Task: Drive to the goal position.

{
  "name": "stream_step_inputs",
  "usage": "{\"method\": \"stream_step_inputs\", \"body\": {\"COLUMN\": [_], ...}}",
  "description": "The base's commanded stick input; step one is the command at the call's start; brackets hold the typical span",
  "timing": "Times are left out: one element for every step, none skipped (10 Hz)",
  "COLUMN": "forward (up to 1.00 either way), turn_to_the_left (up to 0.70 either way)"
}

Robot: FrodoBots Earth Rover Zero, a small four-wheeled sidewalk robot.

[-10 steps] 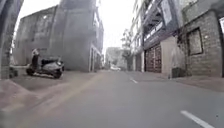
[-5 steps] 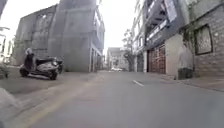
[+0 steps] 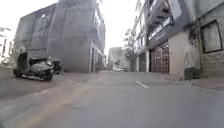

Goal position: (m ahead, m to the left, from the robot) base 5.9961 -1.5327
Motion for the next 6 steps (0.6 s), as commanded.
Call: {"method": "stream_step_inputs", "body": {"forward": [1.00,1.00,1.00,1.00,1.00,1.00], "turn_to_the_left": [0.00,0.00,0.00,0.00,-0.15,-0.40]}}
